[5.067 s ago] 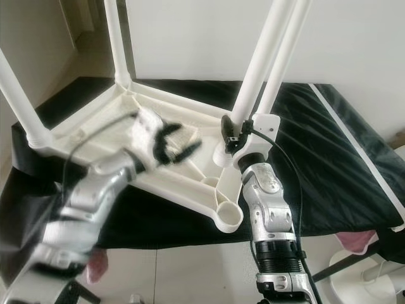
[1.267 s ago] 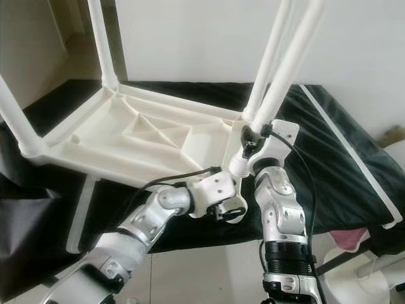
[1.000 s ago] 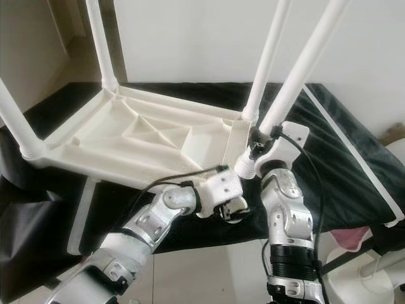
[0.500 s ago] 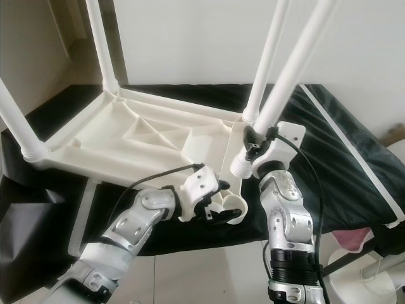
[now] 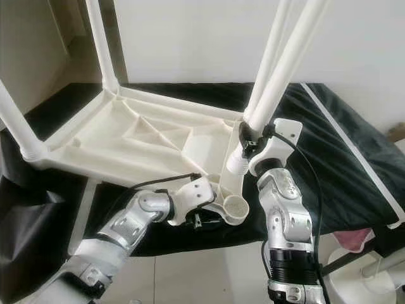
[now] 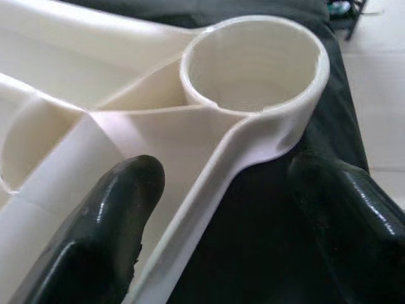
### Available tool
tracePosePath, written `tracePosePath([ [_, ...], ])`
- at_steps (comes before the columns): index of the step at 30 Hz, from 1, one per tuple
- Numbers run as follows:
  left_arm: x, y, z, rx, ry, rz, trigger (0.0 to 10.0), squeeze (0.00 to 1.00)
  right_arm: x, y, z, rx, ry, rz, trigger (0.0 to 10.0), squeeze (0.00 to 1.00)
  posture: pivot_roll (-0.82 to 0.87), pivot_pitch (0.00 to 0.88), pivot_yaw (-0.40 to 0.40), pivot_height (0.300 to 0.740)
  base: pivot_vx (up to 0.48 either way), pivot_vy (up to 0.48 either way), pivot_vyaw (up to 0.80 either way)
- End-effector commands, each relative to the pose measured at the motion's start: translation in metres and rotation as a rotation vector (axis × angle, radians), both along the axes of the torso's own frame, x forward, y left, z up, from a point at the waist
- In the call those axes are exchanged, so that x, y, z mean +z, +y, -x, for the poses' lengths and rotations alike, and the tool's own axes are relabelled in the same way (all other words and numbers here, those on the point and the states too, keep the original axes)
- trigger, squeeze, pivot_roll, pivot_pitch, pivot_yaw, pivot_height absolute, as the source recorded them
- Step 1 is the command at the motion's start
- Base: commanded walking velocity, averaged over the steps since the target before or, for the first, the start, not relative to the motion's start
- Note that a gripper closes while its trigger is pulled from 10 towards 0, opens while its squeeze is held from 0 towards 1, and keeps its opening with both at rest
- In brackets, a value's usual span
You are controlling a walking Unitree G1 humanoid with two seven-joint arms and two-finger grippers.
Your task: Building children table
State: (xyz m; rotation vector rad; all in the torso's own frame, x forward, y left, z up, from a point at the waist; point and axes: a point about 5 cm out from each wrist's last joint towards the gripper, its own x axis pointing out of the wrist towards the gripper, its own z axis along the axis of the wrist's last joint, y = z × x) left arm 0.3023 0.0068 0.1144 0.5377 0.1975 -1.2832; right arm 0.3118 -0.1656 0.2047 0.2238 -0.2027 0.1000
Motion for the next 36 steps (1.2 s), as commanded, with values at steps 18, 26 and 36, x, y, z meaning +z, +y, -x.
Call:
tracePosePath([
  [18, 0.021, -0.047, -0.015, 0.208, -0.17, 0.054, 10.0, 0.0, -0.005, -0.001, 0.012, -0.036, -0.045, 0.04, 10.0, 0.0, 0.02, 0.0, -0.028, 0.74, 0.0, 0.0, 0.0],
  [26, 0.024, -0.061, -0.013, 0.207, -0.191, 0.069, 10.0, 0.0, -0.002, -0.006, 0.013, -0.059, -0.065, 0.033, 10.0, 0.0, 0.02, 0.0, -0.025, 0.74, 0.0, 0.0, 0.0],
  [36, 0.037, -0.042, -0.018, 0.179, -0.184, 0.159, 10.0, 0.0, -0.001, -0.012, 0.022, -0.074, -0.124, 0.055, 10.0, 0.0, 0.02, 0.0, -0.021, 0.74, 0.0, 0.0, 0.0],
])
